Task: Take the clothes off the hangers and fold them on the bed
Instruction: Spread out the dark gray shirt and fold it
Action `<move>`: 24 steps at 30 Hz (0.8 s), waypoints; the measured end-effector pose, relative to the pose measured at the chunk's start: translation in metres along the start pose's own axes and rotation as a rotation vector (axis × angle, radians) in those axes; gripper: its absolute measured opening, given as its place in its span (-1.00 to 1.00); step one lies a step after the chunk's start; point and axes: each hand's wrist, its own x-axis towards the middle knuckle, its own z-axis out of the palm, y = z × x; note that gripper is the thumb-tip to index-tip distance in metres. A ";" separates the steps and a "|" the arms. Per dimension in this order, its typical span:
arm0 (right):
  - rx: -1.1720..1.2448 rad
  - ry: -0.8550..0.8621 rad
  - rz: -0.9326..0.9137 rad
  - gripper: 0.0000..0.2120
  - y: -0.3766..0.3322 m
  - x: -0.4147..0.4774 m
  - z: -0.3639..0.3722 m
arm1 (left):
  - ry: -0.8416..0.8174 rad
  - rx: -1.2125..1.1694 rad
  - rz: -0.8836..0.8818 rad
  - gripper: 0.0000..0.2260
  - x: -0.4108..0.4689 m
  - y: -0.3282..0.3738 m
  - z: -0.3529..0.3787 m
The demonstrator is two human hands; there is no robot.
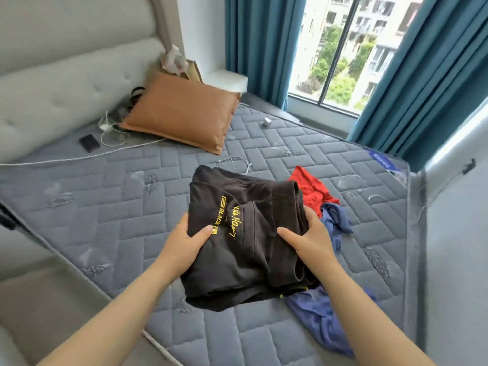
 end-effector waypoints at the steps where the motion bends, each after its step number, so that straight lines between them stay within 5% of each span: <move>1: -0.008 -0.008 -0.066 -0.57 -0.025 0.003 -0.001 | 0.041 -0.001 0.021 -0.64 -0.006 0.018 -0.013; 11: -0.052 -0.032 -0.539 -0.51 -0.275 -0.019 0.052 | 0.329 0.006 0.305 -0.65 -0.058 0.155 -0.204; 24: 0.009 -0.210 -0.913 -0.44 -0.476 -0.066 0.216 | 0.661 0.095 0.400 -0.52 -0.125 0.187 -0.436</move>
